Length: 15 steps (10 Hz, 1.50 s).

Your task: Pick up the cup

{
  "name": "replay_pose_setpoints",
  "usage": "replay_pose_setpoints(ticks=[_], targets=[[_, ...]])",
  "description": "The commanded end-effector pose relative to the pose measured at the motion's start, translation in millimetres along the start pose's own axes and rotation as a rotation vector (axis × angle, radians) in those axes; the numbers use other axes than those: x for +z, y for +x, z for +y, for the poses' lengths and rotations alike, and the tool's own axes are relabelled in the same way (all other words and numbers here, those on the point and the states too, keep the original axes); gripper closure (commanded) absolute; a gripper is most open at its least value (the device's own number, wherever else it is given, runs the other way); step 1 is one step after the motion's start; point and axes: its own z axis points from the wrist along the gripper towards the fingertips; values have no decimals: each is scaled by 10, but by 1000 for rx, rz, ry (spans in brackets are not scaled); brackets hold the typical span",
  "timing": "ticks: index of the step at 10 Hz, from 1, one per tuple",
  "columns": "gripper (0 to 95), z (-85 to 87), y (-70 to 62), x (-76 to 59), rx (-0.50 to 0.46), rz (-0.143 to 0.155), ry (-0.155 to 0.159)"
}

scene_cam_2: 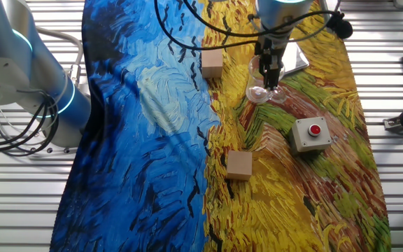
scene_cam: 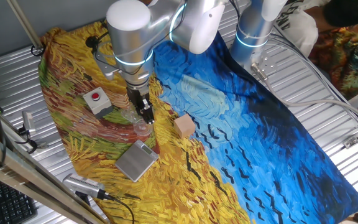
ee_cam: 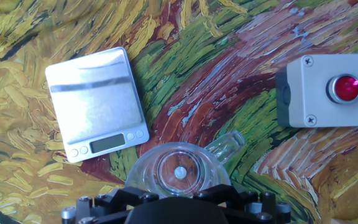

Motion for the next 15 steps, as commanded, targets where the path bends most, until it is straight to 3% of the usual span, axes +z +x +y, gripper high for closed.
replay_pose_setpoints(ticks=[1,4,15], targets=[[950,-4,4,-3,9,6,-2],[950,-3,10,-28,3,6,12],[950,-49,56,-168,-1,8,11]])
